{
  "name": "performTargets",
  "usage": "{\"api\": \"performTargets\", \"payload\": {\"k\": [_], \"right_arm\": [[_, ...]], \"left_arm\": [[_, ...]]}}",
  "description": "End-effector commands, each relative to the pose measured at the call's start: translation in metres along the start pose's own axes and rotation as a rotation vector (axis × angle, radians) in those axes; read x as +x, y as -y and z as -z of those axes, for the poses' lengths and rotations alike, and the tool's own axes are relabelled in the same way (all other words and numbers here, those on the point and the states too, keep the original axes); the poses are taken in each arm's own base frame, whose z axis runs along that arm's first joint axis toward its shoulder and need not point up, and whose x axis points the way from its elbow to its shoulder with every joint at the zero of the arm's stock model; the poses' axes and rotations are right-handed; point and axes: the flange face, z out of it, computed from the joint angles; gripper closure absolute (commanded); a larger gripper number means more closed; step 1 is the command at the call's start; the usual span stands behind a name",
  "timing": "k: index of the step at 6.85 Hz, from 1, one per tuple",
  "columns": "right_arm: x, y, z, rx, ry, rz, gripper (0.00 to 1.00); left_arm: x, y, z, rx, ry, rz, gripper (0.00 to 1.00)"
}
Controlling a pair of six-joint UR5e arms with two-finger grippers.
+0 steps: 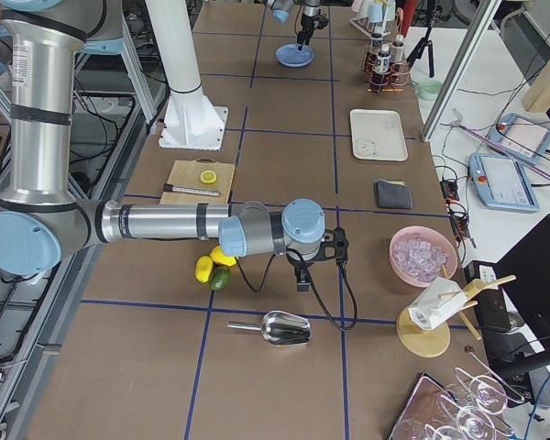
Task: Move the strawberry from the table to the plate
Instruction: 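Grip the plate rim with the left gripper and lift it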
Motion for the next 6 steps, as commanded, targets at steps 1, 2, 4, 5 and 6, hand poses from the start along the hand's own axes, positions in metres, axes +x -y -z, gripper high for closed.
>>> {"api": "performTargets", "payload": {"k": [1,2,4,5,6], "right_arm": [[0.000,0.000,-0.001,-0.001,0.001,0.000,0.00],[-0.001,0.000,-0.001,-0.003,0.002,0.000,0.00],[0.000,-0.001,-0.001,-0.003,0.002,0.001,0.00],[-0.001,0.000,-0.001,-0.002,0.002,0.002,0.00],[-0.001,0.000,-0.001,-0.001,0.002,0.004,0.00]], "left_arm": [[0.002,0.000,0.001,0.002,-0.001,-0.007,1.00],[0.002,0.000,0.001,0.003,-0.002,-0.007,1.00],[0.024,-0.005,0.010,-0.012,-0.180,-0.010,1.00],[0.055,0.011,0.031,0.003,-0.260,0.037,1.00],[0.094,0.032,0.065,0.041,-0.282,0.132,1.00]]}}
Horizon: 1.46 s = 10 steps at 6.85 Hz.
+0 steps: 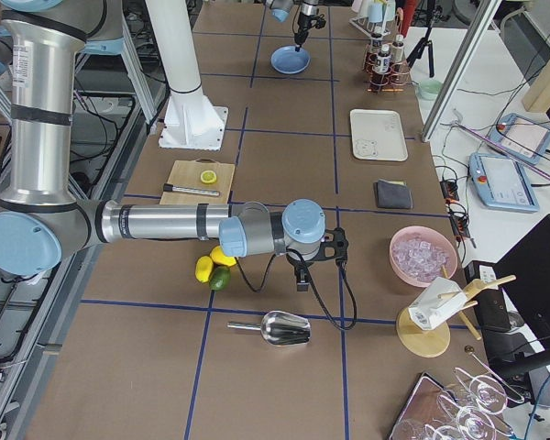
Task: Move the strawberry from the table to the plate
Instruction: 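Grip the plate rim with the left gripper and lift it, then carry the blue plate toward the table center with the left gripper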
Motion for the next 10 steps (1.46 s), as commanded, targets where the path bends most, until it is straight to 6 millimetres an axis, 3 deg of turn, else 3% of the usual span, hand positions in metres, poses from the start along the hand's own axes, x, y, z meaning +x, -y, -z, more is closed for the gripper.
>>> {"api": "performTargets", "payload": {"k": [1,2,4,5,6,7,10], "right_arm": [[0.000,0.000,0.000,0.000,0.000,0.000,0.00],[0.000,0.000,0.000,0.000,0.000,0.000,0.00],[-0.002,0.000,0.000,-0.002,0.020,-0.001,0.00],[-0.003,0.000,0.000,-0.005,0.039,-0.004,0.00],[-0.004,0.000,0.000,-0.004,0.040,-0.003,0.00],[-0.003,-0.001,-0.001,-0.006,0.040,-0.007,0.00],[-0.003,-0.001,-0.001,-0.006,0.043,-0.007,0.00]], "left_arm": [[0.087,0.046,0.041,0.074,-0.085,0.145,1.00],[0.131,0.075,0.040,0.079,-0.117,0.195,1.00],[0.227,0.120,0.011,0.086,-0.188,0.318,1.00],[0.307,0.144,-0.026,0.108,-0.193,0.421,1.00],[0.381,0.147,-0.075,0.113,-0.200,0.452,1.00],[0.423,0.151,-0.116,0.172,-0.174,0.443,1.00],[0.391,0.160,-0.154,0.215,-0.196,0.416,1.00]]}}
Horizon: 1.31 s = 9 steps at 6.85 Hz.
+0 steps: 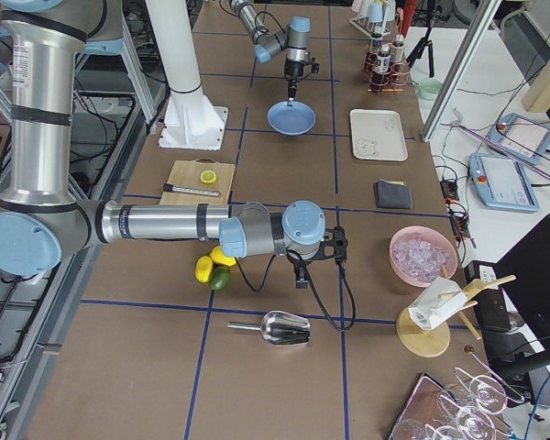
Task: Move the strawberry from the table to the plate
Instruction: 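Carry the blue plate toward the table center with the left gripper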
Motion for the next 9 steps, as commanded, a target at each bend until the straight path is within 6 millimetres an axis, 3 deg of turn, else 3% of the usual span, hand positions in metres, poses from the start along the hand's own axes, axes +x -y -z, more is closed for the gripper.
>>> {"api": "performTargets", "payload": {"k": [1,3,5,6,7,8,9], "right_arm": [[-0.001,0.001,0.000,0.000,0.000,0.002,0.00],[-0.001,0.000,0.000,-0.001,0.001,0.000,0.00],[-0.010,0.001,-0.008,-0.021,0.038,0.013,0.00],[-0.028,0.002,-0.023,-0.057,0.057,0.051,0.00],[-0.043,0.003,-0.027,-0.068,0.060,0.047,0.00],[-0.055,0.002,-0.032,-0.082,0.064,0.002,0.00],[-0.077,0.000,-0.044,-0.077,0.062,-0.017,0.00]], "left_arm": [[-0.012,0.005,-0.013,0.027,-0.012,-0.011,1.00],[-0.017,0.005,-0.013,0.027,-0.004,-0.009,1.00],[-0.015,0.004,-0.011,0.028,-0.012,-0.014,0.45],[-0.016,0.004,-0.005,0.033,-0.018,-0.016,0.27],[-0.022,0.013,0.021,0.063,-0.031,-0.016,0.27],[-0.027,0.018,0.059,0.099,-0.058,-0.028,0.27],[-0.021,0.026,0.095,0.145,-0.091,-0.039,0.27]]}}
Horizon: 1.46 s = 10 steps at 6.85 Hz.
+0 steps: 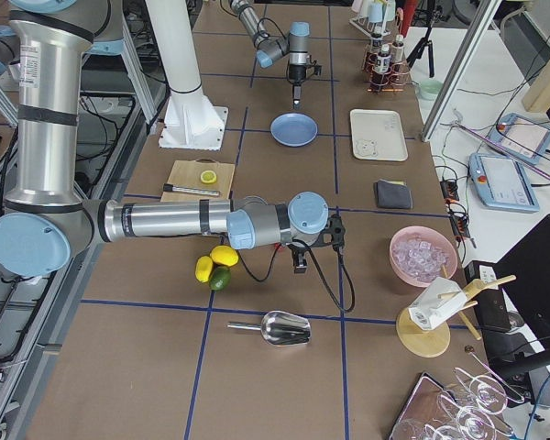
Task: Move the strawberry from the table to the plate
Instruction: 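Release the plate and draw back the left gripper while the right reaches out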
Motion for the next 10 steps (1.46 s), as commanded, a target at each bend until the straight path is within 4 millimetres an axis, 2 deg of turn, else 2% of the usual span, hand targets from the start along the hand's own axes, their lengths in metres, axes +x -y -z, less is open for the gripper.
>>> {"api": "performTargets", "payload": {"k": [1,2,3,4,5,6,7,8,10], "right_arm": [[-0.041,-0.002,-0.040,0.037,-0.057,-0.021,0.00],[-0.060,-0.017,-0.080,0.090,-0.103,-0.059,0.00],[-0.069,-0.028,-0.105,0.118,-0.090,-0.083,0.00],[-0.064,-0.029,-0.127,0.134,-0.148,-0.076,0.00],[-0.070,-0.028,-0.145,0.176,-0.221,-0.049,0.00],[-0.072,-0.028,-0.148,0.176,-0.222,-0.058,0.00],[-0.080,-0.035,-0.164,0.149,-0.219,-0.078,0.00],[-0.078,-0.040,-0.178,0.121,-0.227,-0.090,0.00],[-0.071,-0.043,-0.186,0.105,-0.239,-0.099,0.05]], "left_arm": [[-0.005,0.017,0.049,0.065,-0.024,-0.003,0.27],[-0.007,0.023,0.055,0.080,-0.024,0.001,0.27],[-0.007,0.026,0.058,0.088,-0.024,0.002,0.27],[-0.008,0.027,0.057,0.091,-0.022,0.003,0.27],[-0.010,0.027,0.057,0.093,-0.019,0.006,0.27],[-0.010,0.026,0.057,0.095,-0.019,0.007,0.27],[-0.011,0.026,0.055,0.093,-0.016,0.009,0.27],[-0.012,0.025,0.054,0.091,-0.015,0.009,0.27],[-0.012,0.025,0.054,0.091,-0.014,0.010,0.27]]}}
